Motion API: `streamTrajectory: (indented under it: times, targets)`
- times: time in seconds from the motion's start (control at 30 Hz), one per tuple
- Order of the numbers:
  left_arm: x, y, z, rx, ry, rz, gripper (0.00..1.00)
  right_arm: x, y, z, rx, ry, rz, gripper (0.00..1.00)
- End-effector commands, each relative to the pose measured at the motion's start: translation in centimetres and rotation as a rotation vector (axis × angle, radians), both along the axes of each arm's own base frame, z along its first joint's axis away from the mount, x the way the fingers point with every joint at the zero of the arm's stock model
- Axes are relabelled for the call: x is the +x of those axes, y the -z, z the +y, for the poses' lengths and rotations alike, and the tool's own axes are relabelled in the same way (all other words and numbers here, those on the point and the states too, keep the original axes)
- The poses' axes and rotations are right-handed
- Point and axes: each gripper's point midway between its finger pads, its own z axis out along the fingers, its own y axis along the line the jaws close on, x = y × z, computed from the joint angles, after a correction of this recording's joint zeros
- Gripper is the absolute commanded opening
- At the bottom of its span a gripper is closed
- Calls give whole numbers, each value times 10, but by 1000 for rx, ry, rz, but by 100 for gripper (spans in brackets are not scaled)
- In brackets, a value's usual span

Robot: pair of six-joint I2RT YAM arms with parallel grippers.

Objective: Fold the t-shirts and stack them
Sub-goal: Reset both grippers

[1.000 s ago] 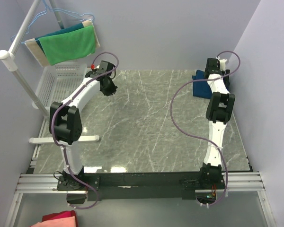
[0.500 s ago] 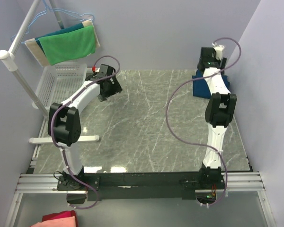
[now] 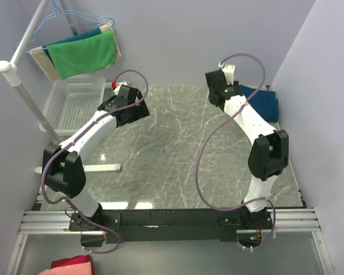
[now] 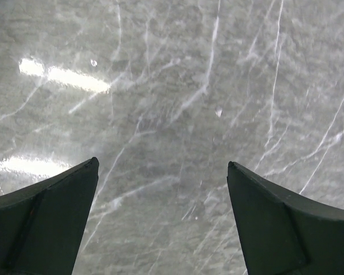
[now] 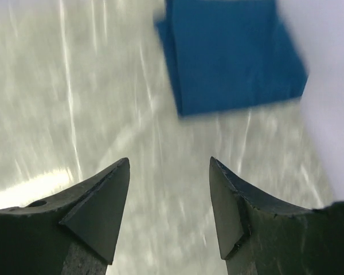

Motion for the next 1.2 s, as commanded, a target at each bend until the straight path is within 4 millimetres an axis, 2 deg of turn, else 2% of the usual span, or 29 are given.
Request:
streamTrajectory:
  times: [0.0,0.03,0.3,0.37,0.5,0.9,1.17]
  targets:
    - [-11,-14,-7,40,34,-76,99,-49,23,20,167,-45,61,64]
    - [-14,-19,-7,42,30,-89,99,-57,19,29,235,-77,51,64]
    - [-39,-13,-14,21,60,-122,99,-122,39,67,407,-272,78,64]
    - [-43,-17,-14,8,66,-137,99,-130,38,80,449,-327,64,64]
    - [-51,-13,-10,13,76,-144,99,-147,36,86,485,-375,35,64]
    - [-67,-25,-2,15,106,-197,99,-160,19,99,522,-449,-22,64]
    - [-69,-20,-4,6,112,-186,99,-160,21,101,520,-459,-20,64]
